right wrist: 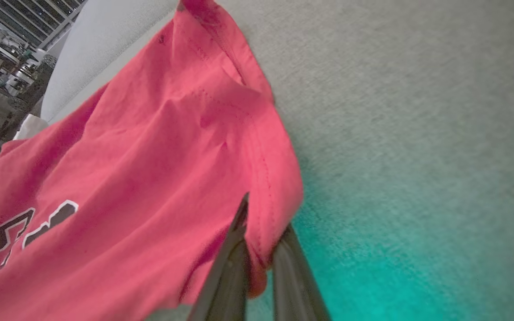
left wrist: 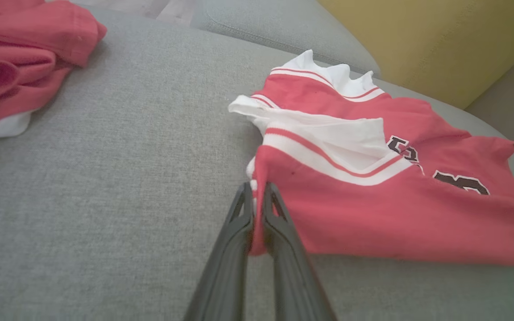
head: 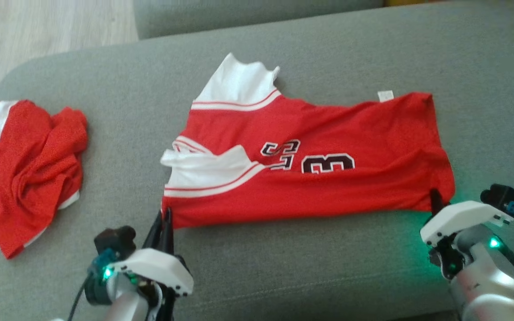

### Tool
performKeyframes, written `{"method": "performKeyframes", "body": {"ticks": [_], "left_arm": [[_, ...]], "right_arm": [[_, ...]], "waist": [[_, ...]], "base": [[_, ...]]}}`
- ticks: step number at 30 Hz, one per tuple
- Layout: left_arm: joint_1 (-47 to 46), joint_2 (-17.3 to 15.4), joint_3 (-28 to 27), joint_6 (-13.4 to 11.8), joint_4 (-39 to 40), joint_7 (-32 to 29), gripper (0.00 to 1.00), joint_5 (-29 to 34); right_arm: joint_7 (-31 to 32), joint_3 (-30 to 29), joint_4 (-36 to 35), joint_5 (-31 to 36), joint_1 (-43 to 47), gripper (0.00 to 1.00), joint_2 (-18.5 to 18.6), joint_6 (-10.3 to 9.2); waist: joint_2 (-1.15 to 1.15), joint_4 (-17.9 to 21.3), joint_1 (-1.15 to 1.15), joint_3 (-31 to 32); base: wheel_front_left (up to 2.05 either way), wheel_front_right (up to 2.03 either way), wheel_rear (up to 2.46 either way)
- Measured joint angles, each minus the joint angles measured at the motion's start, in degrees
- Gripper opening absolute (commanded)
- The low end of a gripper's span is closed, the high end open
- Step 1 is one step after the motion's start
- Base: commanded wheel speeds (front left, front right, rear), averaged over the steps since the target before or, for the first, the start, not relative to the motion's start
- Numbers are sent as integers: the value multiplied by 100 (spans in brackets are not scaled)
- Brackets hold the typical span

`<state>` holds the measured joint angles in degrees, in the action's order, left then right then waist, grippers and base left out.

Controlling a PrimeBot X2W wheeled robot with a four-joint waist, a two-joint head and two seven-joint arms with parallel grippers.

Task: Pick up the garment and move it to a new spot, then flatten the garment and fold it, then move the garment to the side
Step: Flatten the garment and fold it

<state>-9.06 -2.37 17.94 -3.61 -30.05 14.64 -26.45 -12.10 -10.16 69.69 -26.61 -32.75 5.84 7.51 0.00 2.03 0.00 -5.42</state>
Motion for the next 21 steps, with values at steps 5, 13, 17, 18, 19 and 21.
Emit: {"method": "performKeyframes", "body": {"ticks": [5,13,17,18,19,21], "left_arm": [[267,1,188,56,-141,0,0,-55],[731,0,627,174,-288,0,0,-174],[794,-2,758,204,-298,0,37,-299],[794,-3,749,159,-268,0,79,-299],[793,-8,733,131,-227,0,100,-301],[793,-22,694,103,-96,0,100,-375]], "right_arm": [[223,-66,279,259,2,0,181,0],[588,-333,472,523,83,0,448,1],[599,-514,491,683,131,100,487,1],[577,-553,497,735,152,100,487,1],[543,-576,511,770,164,100,486,0],[419,-569,517,917,165,100,494,0]], "waist": [[0,81,0,263],[0,207,0,589],[0,245,0,640],[0,251,0,644],[0,256,0,647],[0,267,0,650]], "base": [[0,0,0],[0,0,0],[0,0,0],[0,0,0],[0,0,0],[0,0,0]]}}
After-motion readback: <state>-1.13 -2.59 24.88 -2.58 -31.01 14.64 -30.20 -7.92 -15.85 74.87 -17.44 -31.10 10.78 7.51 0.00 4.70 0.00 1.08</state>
